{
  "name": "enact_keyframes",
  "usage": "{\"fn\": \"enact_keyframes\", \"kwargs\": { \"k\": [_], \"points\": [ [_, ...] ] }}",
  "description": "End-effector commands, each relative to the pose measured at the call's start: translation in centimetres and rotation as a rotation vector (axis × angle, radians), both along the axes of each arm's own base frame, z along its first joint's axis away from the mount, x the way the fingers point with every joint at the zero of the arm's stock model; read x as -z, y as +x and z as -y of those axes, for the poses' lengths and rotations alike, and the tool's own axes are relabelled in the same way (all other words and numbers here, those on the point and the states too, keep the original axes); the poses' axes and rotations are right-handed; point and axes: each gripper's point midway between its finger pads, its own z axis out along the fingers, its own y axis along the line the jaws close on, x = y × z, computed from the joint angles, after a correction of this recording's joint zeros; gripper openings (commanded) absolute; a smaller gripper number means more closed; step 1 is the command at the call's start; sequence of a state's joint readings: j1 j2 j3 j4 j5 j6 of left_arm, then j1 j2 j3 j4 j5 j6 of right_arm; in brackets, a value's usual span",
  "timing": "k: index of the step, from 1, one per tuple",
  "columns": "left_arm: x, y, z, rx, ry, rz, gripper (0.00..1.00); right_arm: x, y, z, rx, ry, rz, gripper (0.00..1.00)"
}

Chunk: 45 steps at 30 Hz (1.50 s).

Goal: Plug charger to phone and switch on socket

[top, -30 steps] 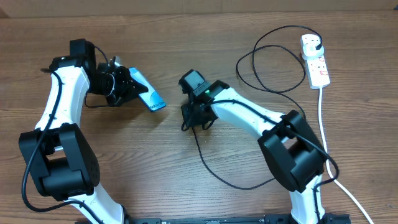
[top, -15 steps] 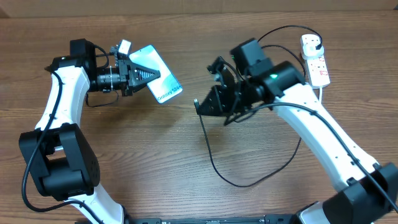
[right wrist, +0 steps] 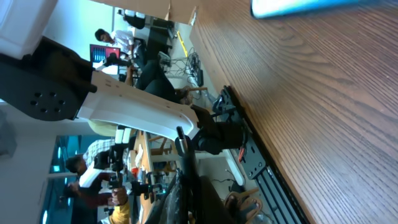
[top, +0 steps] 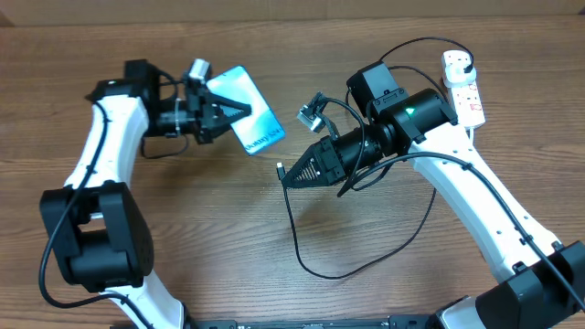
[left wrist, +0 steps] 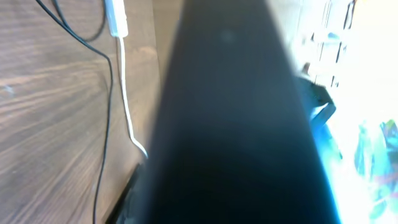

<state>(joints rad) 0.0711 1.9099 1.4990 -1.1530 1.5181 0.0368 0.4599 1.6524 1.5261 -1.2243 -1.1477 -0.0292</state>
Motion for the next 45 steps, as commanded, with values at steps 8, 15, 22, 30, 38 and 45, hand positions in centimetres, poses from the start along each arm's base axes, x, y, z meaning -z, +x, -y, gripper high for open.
{"fn": "enact_keyframes", "kwargs": {
  "k": [8,15,22,30,38,45],
  "points": [
    [-1.6,0.0,0.8,0.026,-0.058,0.105,0.04,1.4,0.1,0.4,0.038,-0.065,-0.044,0.04],
    [-1.6,0.4,0.6,0.021,-0.053,0.166,0.04,1.5,0.6,0.2,0.056,-0.071,-0.04,0.04],
    [-0.8,2.1,-2.3,-0.056,0.006,0.185,0.04,3.8,3.5,0.9,0.19,-0.227,0.019,0.04],
    [2.0,3.4,-7.4,-0.201,0.158,0.033,0.04,7.3,5.8,1.7,0.311,-0.422,0.054,0.04],
    [3.4,3.3,-8.0,-0.215,0.234,-0.004,0.04,13.1,6.5,-1.4,0.314,-0.554,0.031,0.04],
    [3.6,3.3,-8.1,-0.215,0.249,0.001,0.04,19.7,9.3,-2.5,0.424,-0.701,0.038,0.04]
  ]
}}
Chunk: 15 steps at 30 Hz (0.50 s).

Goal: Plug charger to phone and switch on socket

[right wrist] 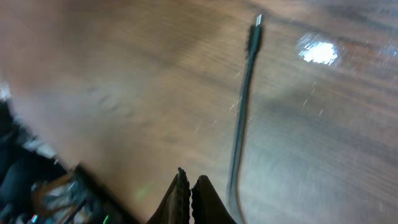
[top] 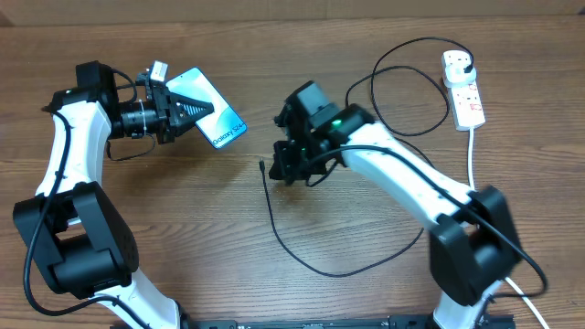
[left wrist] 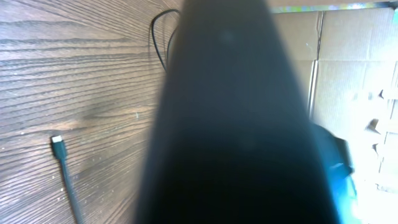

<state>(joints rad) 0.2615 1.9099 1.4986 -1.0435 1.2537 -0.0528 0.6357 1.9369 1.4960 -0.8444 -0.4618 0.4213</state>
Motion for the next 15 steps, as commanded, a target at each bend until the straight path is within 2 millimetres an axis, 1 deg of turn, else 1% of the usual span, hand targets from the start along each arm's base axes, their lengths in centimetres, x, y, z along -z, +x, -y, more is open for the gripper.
{"fn": "enact_keyframes", "kwargs": {
  "k": [1,4,6,7,9,12,14,15],
  "points": [
    [-0.8,0.0,0.3,0.01,-0.011,0.026,0.04,3.2,1.8,1.0,0.108,-0.099,-0.001,0.04],
    [-0.8,0.0,0.3,0.01,-0.009,0.03,0.04,5.4,2.2,0.7,0.107,-0.11,-0.014,0.04],
    [-0.7,0.0,0.3,0.012,-0.004,0.033,0.04,6.4,2.2,0.6,0.105,-0.118,-0.024,0.05],
    [-0.5,0.0,0.2,0.01,0.008,0.029,0.04,6.7,2.3,0.5,0.104,-0.119,-0.024,0.1],
    [-0.1,0.1,0.1,0.007,0.03,0.023,0.04,6.9,2.6,0.3,0.105,-0.112,-0.015,0.23],
    [0.0,0.0,0.0,0.007,0.037,0.018,0.04,6.8,3.1,-0.2,0.108,-0.101,0.014,0.34],
    [0.0,0.0,0.0,0.007,0.037,0.018,0.04,7.0,3.5,-0.1,0.136,-0.127,0.035,0.42],
    [0.0,0.0,0.0,0.007,0.037,0.017,0.04,7.2,3.6,-0.1,0.151,-0.147,0.052,0.44]
  ]
}}
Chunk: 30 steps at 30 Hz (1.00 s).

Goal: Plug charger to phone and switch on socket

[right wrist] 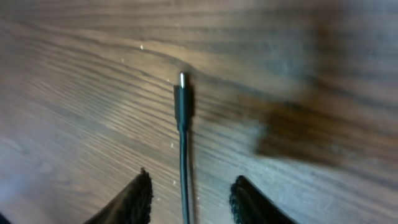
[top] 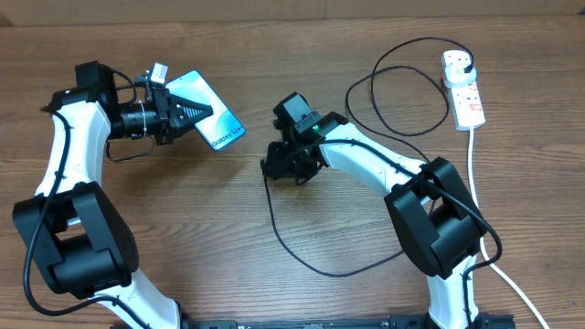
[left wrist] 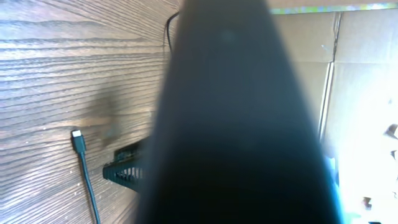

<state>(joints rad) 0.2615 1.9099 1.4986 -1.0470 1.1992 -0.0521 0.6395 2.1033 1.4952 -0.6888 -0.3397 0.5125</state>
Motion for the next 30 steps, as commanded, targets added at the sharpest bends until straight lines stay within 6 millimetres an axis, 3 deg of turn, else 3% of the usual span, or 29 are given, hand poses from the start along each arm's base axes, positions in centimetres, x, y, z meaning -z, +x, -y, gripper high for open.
{"fn": "enact_keyframes", "kwargs": {
  "k": [1,9,16,21,27,30],
  "points": [
    [-0.9,0.0,0.3,0.012,-0.015,0.032,0.04,0.4,0.5,0.1,0.044,-0.065,0.051,0.45],
    [-0.9,0.0,0.3,0.011,-0.016,0.03,0.04,0.5,1.4,-1.0,0.074,-0.15,0.2,0.45],
    [-0.9,-0.1,-0.6,-0.013,-0.021,0.013,0.04,0.6,2.5,-0.6,0.101,-0.21,0.283,0.43],
    [-0.8,-0.2,-1.7,-0.044,-0.026,-0.006,0.04,2.7,2.0,-1.1,0.082,-0.232,0.27,0.32],
    [-0.8,-0.2,-2.5,-0.063,-0.029,-0.015,0.04,4.0,1.1,-1.5,0.059,-0.261,0.263,0.31],
    [-0.8,-0.2,-2.5,-0.063,-0.029,-0.015,0.04,5.7,0.5,-1.3,0.044,-0.29,0.236,0.28]
  ]
}}
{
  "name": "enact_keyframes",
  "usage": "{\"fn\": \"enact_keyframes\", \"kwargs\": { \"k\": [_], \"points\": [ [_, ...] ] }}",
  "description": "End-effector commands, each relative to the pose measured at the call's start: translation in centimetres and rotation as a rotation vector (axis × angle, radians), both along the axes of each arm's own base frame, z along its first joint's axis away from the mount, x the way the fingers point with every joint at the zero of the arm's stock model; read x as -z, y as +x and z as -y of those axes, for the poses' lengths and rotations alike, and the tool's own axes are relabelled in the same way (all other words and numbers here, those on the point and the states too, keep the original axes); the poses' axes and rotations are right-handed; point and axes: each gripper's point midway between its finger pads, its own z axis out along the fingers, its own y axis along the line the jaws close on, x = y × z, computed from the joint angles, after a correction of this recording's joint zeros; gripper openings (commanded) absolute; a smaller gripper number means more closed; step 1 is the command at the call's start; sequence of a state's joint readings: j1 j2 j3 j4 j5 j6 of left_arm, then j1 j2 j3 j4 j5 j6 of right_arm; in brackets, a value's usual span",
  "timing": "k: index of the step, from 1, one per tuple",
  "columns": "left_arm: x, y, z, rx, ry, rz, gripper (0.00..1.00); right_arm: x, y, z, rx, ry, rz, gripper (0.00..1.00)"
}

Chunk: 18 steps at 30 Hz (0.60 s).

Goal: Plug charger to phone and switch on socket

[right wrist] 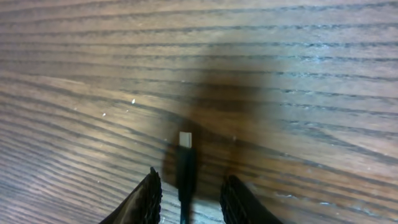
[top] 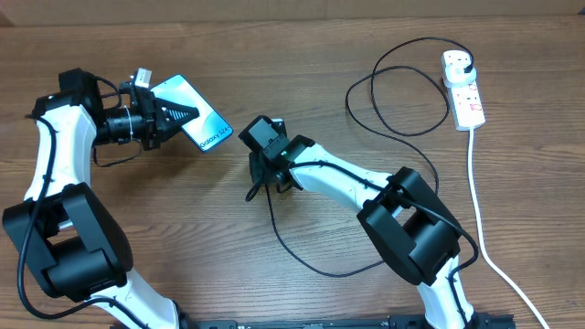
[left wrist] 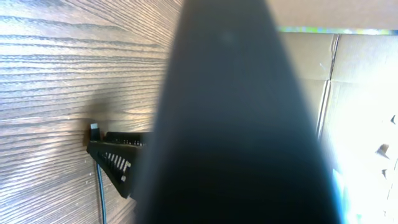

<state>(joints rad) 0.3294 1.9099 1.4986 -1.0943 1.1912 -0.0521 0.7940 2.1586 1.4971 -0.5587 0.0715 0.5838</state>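
Observation:
My left gripper (top: 167, 120) is shut on the phone (top: 190, 113), a light blue slab held up off the table at the far left; its dark back (left wrist: 230, 124) fills the left wrist view. The charger plug (right wrist: 185, 140) lies on the wood with its black cable (top: 274, 228) trailing toward the front. Low over it, my right gripper (right wrist: 188, 198) is open, one of its fingers (right wrist: 149, 190) on each side of the cable just behind the plug. The white socket strip (top: 463, 89) lies at the far right, the charger's adapter in it.
The black cable loops across the table's middle and right (top: 384, 100) up to the socket strip. A white lead (top: 475, 192) runs from the strip toward the front right edge. Cardboard (left wrist: 348, 74) stands beyond the table's far edge.
My right gripper has shifted left and closed in on the plug, which now sits between its open fingers. The left arm has drawn the phone a little further left.
At first the right gripper was shut on the cable near its plug, in the air close to the held phone. Then the cable lay on the table and the right gripper, shut, was above it. It then stood open behind the plug, and now straddles it.

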Motion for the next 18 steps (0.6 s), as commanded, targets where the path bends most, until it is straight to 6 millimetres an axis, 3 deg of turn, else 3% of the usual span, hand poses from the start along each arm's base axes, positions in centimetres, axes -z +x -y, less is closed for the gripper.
{"fn": "enact_keyframes", "kwargs": {
  "k": [1,7,18],
  "points": [
    [-1.0,0.1,0.1,0.005,-0.022,0.033,0.04,3.8,-1.2,0.8,-0.002,-0.071,-0.059,0.26],
    [-1.0,0.1,0.1,0.005,-0.022,0.032,0.04,4.2,-1.5,1.0,0.007,-0.081,-0.073,0.14],
    [-1.0,0.0,0.1,0.005,-0.024,0.026,0.04,3.8,-2.5,0.8,-0.014,-0.189,-0.002,0.17]
  ]
}}
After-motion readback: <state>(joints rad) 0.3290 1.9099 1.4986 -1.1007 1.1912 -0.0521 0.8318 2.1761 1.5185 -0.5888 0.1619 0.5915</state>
